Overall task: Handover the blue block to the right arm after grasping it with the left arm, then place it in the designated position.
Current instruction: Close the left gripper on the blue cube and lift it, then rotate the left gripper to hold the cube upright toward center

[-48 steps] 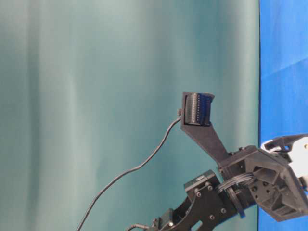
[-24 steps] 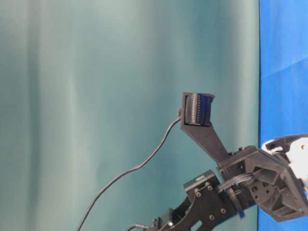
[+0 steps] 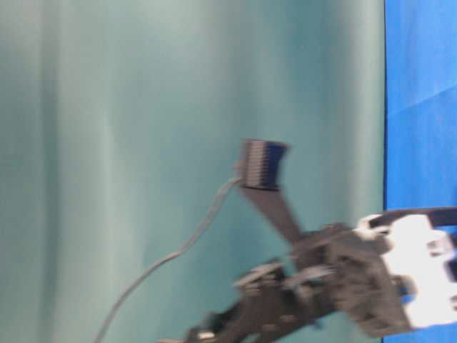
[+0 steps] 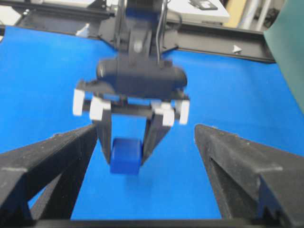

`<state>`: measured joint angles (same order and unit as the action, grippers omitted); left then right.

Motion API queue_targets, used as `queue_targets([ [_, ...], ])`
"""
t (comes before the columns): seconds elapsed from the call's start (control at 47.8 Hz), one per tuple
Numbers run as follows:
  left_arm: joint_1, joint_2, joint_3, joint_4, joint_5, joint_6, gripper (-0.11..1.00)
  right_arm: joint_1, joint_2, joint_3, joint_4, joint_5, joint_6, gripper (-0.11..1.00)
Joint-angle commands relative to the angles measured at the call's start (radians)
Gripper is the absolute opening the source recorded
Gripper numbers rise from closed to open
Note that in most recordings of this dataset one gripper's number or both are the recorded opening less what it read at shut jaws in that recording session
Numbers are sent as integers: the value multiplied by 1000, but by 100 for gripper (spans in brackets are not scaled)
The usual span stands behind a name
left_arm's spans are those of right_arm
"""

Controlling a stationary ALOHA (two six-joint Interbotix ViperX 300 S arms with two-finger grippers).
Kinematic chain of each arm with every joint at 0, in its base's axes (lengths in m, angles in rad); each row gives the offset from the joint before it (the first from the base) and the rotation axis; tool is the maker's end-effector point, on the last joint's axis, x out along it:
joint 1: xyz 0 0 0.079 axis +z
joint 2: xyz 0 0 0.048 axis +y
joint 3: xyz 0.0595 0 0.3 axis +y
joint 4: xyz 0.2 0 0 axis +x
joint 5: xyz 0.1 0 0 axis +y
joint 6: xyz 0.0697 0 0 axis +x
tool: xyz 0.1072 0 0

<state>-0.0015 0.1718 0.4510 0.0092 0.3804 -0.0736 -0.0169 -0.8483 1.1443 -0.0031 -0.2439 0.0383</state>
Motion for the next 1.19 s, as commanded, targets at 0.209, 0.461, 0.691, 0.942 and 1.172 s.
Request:
queue_targets([
  [0.209,-18,-190,-69,2,121,0,49,-2,3,-23,0,-9,2,96],
  [0.461,-18,-268,-137,6,256,5,49,-2,3,-23,0,-9,3,96],
  [0.691,-18,-310,-196,8,316,8,49,0,3,-23,0,-11,3,96],
  [0.942,-17,-311,-232,9,390,11,49,-2,3,-23,0,-9,5,96],
  [1.172,-15,-314,-225,11,388,9,49,-2,3,-25,0,-11,5,96],
])
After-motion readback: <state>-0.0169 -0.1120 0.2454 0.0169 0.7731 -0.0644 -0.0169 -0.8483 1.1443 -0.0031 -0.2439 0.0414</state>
